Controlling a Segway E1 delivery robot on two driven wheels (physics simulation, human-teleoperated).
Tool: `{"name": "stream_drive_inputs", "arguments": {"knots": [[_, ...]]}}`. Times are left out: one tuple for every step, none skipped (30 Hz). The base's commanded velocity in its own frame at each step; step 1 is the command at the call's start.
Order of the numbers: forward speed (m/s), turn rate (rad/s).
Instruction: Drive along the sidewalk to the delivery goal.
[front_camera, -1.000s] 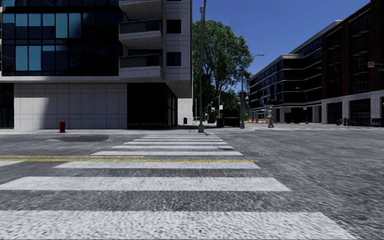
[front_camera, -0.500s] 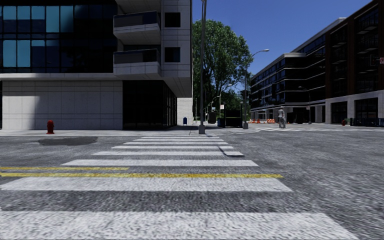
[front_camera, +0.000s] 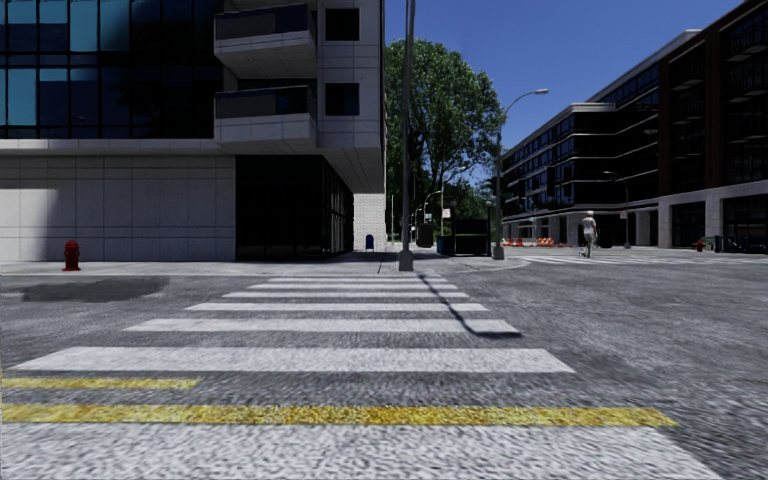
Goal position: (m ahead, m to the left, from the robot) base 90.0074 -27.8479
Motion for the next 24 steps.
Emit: {"name": "stream_drive_inputs", "arguments": {"knots": [[2.00, 0.00], [2.00, 0.00], [2.00, 0.00], [2.00, 0.00], [2.00, 0.00], [2.00, 0.00], [2.00, 0.00], [2.00, 0.00], [2.00, 0.00], [2.00, 0.00], [2.00, 0.00], [2.00, 0.00], [2.00, 0.00], [2.00, 0.00], [2.00, 0.00], [2.00, 0.00], [2.00, 0.00], [2.00, 0.00], [2.00, 0.00], [2.00, 0.00], [2.00, 0.00], [2.00, 0.00], [2.00, 0.00], [2.00, 0.00]]}}
